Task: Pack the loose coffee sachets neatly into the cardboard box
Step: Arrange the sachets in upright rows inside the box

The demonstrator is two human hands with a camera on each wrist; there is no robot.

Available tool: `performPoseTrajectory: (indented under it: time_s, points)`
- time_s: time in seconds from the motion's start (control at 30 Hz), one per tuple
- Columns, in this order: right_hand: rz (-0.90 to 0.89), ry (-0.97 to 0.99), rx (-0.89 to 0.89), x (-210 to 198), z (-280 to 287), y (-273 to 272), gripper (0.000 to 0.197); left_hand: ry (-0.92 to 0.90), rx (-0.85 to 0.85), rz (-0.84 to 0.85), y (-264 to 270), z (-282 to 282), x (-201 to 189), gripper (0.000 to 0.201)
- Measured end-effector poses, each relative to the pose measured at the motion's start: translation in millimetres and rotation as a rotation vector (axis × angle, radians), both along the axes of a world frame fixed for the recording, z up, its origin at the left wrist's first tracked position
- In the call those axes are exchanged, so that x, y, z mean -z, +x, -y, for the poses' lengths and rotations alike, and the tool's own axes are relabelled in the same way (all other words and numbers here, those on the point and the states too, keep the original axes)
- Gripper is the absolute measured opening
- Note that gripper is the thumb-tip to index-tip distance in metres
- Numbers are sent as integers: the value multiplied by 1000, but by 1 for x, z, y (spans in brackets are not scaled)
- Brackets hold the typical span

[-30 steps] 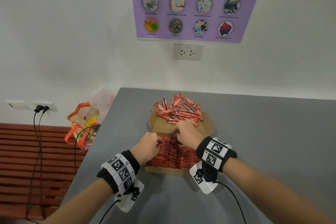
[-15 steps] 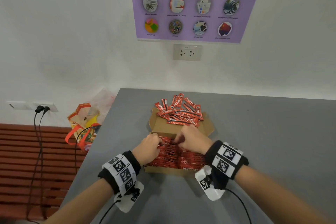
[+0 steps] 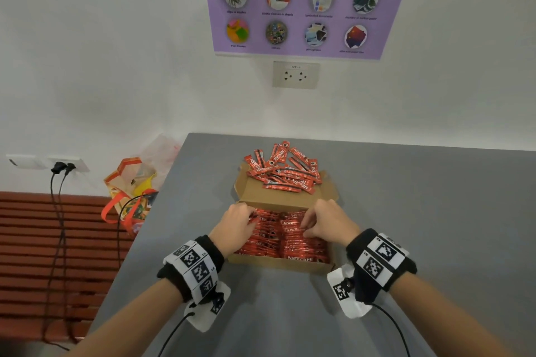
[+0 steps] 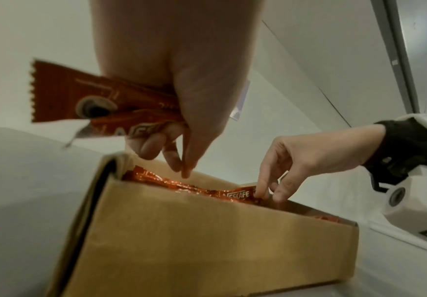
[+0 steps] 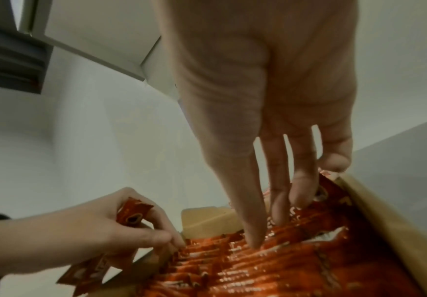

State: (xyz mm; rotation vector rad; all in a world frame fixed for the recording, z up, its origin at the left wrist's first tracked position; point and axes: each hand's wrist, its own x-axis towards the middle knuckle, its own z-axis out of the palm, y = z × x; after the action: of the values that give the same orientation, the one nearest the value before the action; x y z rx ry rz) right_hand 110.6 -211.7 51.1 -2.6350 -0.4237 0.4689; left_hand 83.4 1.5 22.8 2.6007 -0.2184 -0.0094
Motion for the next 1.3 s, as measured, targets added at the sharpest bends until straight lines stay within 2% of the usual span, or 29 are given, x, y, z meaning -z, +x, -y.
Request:
performPoseTrajectory:
  time_s: [0.1,0.23,0.3,0.37,0.47,0.57,0.73,0.87,1.0,1.07,1.13,1.3]
  points:
    - [77,142,0,-6,-14,-6,19,-247,-87,84,2,7,-19,30]
    - [43,368,-153,-10,-48,-10,43,-589,-197,205,11,23,-43,36]
    - [10,487,-124,-8,-59,-10,50,-807,-239,197,14,27,-47,38]
    - [30,545,-58,-8,-66,-9,45,-931,-250,190,15,30,-49,41]
    - [136,539,-10,-8,-70,-7,19,-921,-268,209,19,29,-44,50]
    - [141,561,-26,-11,-67,-9,10,-834,-300,253,20,23,-38,55]
    - [101,582,-10,-14,-57,-10,14,-740,-304,213,18,15,-37,53]
    - [155,539,61,-13,-44,-3,10,-919,-235,126,11,9,-46,32]
    - [208,508,99,-13,-36,0,6,-871,-240,148,11,6,-41,15]
    - [226,501,67,-13,-37,0,17,-840,-242,149,12,5,-39,10]
    - [247,491,31,-14,-43,-2,26,-809,-207,152,13,8,-41,11]
    - [322,549,90,-13,-53,-3,12,-767,-190,149,15,12,-40,28]
